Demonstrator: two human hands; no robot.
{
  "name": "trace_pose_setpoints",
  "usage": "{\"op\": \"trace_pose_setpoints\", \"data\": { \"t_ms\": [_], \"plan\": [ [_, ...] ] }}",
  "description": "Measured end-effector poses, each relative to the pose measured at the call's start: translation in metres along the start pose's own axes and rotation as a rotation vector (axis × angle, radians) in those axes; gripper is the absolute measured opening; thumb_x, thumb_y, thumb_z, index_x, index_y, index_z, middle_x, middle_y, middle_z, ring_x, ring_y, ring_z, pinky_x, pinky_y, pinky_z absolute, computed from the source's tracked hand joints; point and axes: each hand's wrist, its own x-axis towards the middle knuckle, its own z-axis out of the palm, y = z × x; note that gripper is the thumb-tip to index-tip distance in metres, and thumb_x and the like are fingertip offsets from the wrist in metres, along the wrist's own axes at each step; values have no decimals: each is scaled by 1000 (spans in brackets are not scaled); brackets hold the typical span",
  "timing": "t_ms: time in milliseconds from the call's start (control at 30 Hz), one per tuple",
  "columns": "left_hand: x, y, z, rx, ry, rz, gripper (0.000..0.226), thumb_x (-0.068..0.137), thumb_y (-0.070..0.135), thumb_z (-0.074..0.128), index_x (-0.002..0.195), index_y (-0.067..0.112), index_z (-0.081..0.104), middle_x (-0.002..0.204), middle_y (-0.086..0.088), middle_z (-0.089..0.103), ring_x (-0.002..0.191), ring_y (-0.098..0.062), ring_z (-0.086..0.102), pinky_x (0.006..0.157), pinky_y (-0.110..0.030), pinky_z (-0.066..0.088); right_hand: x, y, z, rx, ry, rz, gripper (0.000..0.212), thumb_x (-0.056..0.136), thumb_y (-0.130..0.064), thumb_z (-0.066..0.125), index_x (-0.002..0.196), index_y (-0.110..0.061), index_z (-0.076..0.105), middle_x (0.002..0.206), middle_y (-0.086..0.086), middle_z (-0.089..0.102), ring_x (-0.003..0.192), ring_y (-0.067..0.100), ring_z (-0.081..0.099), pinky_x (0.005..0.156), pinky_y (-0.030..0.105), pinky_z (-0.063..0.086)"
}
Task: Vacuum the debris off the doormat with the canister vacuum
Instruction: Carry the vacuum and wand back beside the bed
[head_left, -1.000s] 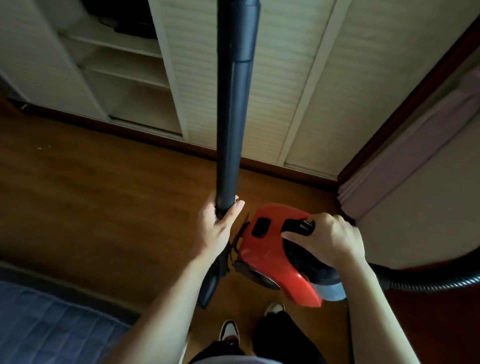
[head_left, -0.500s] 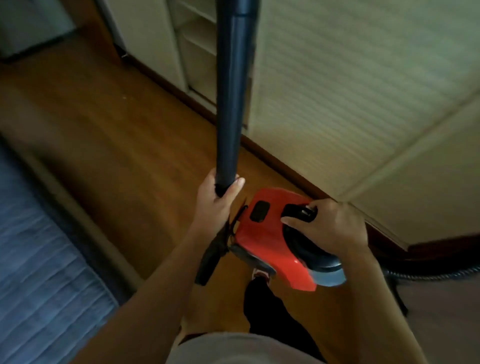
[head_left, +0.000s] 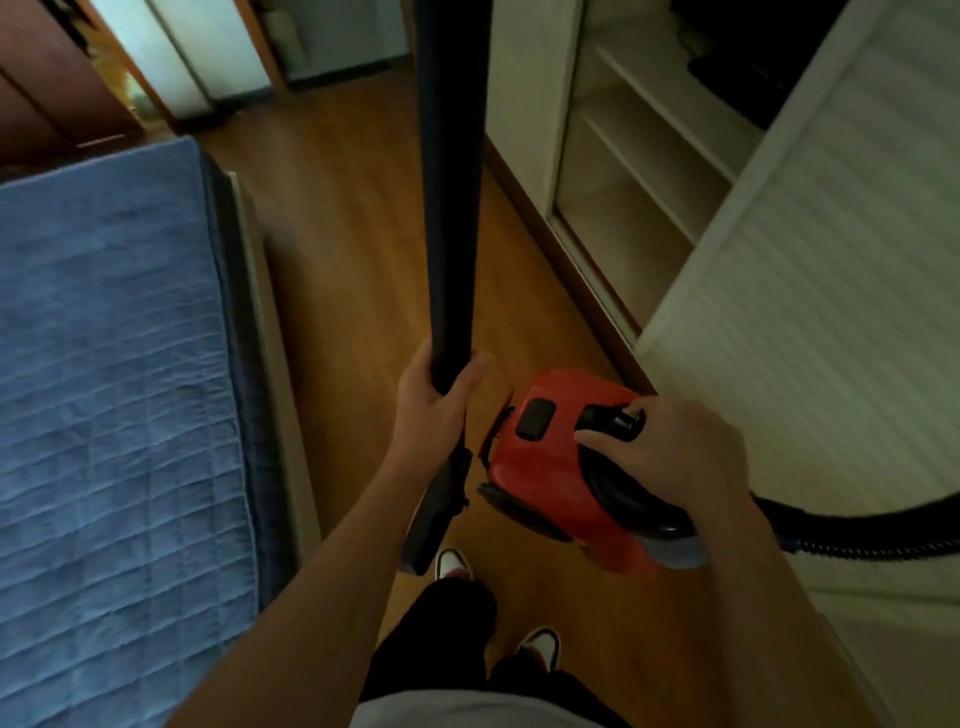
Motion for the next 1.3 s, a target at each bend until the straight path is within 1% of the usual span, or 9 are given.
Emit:
{"op": "trace_pose_setpoints", "data": {
  "t_ms": [133, 267, 467, 667, 800, 1000, 1100, 1200, 1300],
  "plan": [
    [45, -12, -22, 13, 111, -12, 10, 96, 13, 64, 94, 21, 59, 81, 2, 60, 74, -8, 59, 69, -18, 51, 64, -27, -2, -5, -32, -84, 65, 71, -93, 54, 68, -28, 60, 63, -8, 63, 61, 13, 64, 62, 37, 60],
    [107, -28, -46, 11, 162, -18, 9, 97, 21, 64, 97, 14, 59, 84, -11, 60, 75, -13, 58, 69, -25, 51, 133, -62, -1, -26, -83, -144, 64, 74, -88, 58, 64, -25, 57, 59, -6, 61, 57, 13, 62, 60, 36, 58],
    [224, -41, -92, 11, 190, 4, 7, 97, 16, 64, 94, 20, 59, 81, 4, 60, 75, -4, 59, 71, -15, 50, 249, -127, 1, -16, -118, -195, 68, 68, -92, 54, 61, -25, 57, 57, -7, 61, 56, 13, 63, 61, 39, 59],
    [330, -56, -137, 44, 216, -14, 14, 97, 15, 64, 97, 2, 58, 84, -20, 57, 74, -24, 54, 67, -17, 46, 350, -198, -8, -11, -143, -224, 63, 70, -93, 54, 70, -30, 64, 66, -11, 66, 63, 10, 64, 65, 39, 60],
    [384, -61, -159, 24, 237, -31, 7, 97, 16, 64, 94, 14, 59, 80, -9, 59, 74, -13, 56, 69, -21, 48, 404, -238, -22, 11, -149, -251, 56, 72, -89, 58, 62, -33, 56, 63, -10, 63, 64, 14, 64, 62, 39, 59],
    [455, -68, -175, 15, 294, -15, 9, 97, 15, 63, 93, 20, 58, 80, -5, 60, 73, -11, 58, 66, -19, 50, 479, -283, -38, -25, -107, -298, 57, 71, -89, 59, 61, -32, 54, 64, -11, 60, 63, 10, 60, 58, 31, 51],
    [492, -76, -179, 30, 340, -16, 12, 97, 21, 64, 97, 11, 59, 83, -16, 60, 72, -19, 58, 66, -26, 51, 519, -298, -42, -28, -118, -323, 57, 73, -86, 61, 61, -31, 54, 63, -12, 59, 62, 7, 58, 54, 27, 42],
    [536, -86, -181, 43, 368, -38, 21, 95, 24, 64, 98, 4, 58, 83, -16, 59, 73, -27, 58, 65, -32, 52, 568, -310, -44, -41, -136, -340, 59, 72, -87, 60, 62, -29, 58, 63, -11, 61, 62, 7, 59, 55, 27, 44],
    [586, -92, -178, 54, 404, -70, 13, 97, 18, 64, 98, 6, 59, 80, -4, 59, 71, -14, 58, 65, -23, 51, 626, -319, -45, -57, -163, -370, 60, 73, -87, 60, 64, -28, 60, 63, -10, 62, 61, 6, 59, 55, 27, 45]
  ]
}}
